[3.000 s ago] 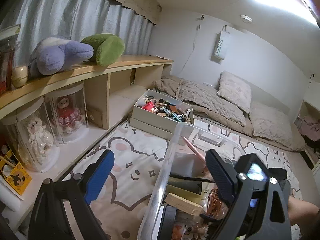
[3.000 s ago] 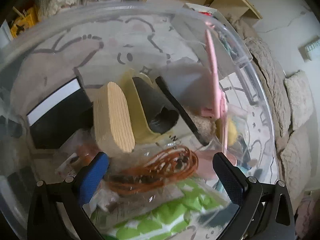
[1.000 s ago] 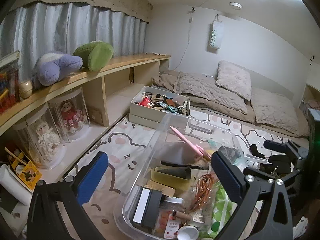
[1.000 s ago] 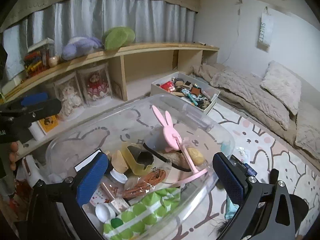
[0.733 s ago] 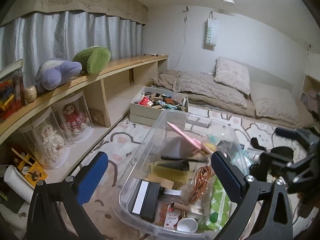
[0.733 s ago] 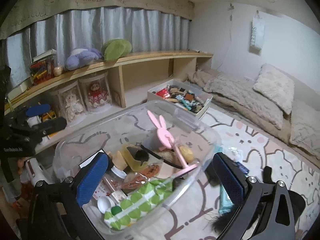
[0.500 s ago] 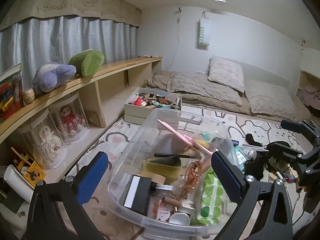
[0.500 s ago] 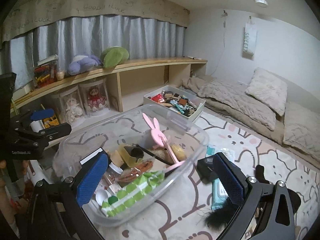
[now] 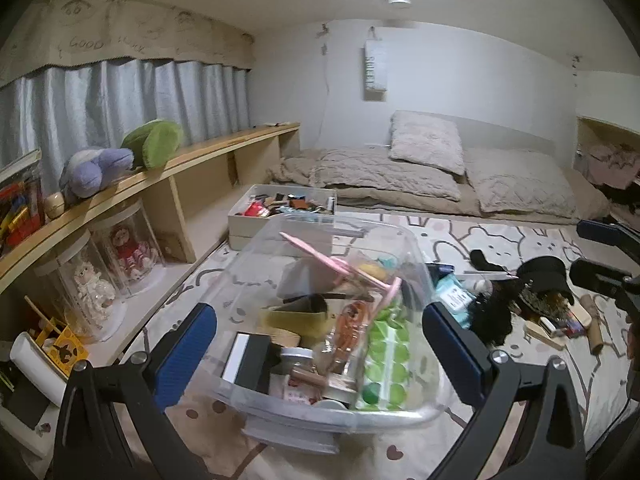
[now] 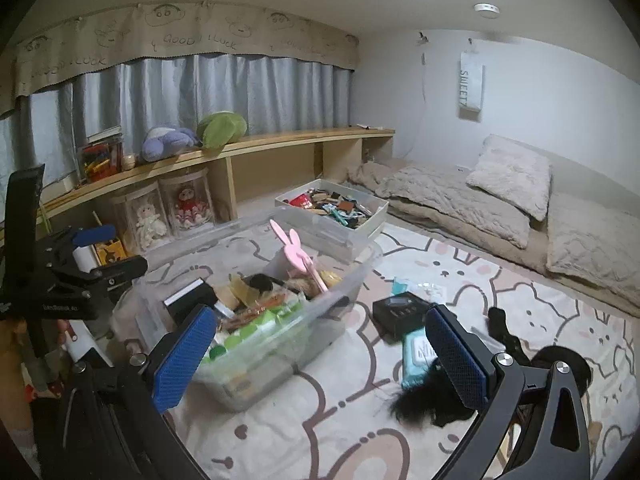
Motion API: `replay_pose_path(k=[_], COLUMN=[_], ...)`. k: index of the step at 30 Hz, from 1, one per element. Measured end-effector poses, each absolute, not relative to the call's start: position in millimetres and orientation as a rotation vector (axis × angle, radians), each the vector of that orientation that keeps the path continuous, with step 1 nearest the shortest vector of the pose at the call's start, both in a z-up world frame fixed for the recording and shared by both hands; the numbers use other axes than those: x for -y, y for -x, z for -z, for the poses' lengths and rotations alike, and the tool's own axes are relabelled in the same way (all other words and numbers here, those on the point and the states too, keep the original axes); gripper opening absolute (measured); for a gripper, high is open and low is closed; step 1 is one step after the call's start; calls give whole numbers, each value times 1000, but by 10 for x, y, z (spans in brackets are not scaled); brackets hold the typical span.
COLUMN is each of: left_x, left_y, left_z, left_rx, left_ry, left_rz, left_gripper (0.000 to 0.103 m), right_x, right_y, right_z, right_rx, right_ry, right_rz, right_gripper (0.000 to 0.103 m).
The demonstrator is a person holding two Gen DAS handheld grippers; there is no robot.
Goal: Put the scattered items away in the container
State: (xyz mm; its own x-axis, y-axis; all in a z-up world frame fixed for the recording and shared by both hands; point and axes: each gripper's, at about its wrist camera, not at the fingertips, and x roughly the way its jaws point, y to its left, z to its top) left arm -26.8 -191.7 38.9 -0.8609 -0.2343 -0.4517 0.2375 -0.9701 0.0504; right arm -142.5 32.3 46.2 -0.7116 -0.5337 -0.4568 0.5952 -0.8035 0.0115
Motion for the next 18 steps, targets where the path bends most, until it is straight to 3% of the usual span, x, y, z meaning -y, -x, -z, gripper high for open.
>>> replay_pose_path(k=[18], left_x=[1288], left_y=[-47], left_z=[-59], left_rx=[129], left_ry=[-701], left_rz=[2922], left_gripper=[103], right_x=[-812], right_y=[1030], right_z=[24], right_rx=[-145], right_ry=[-601], right_rz=[2465], right_gripper=[103])
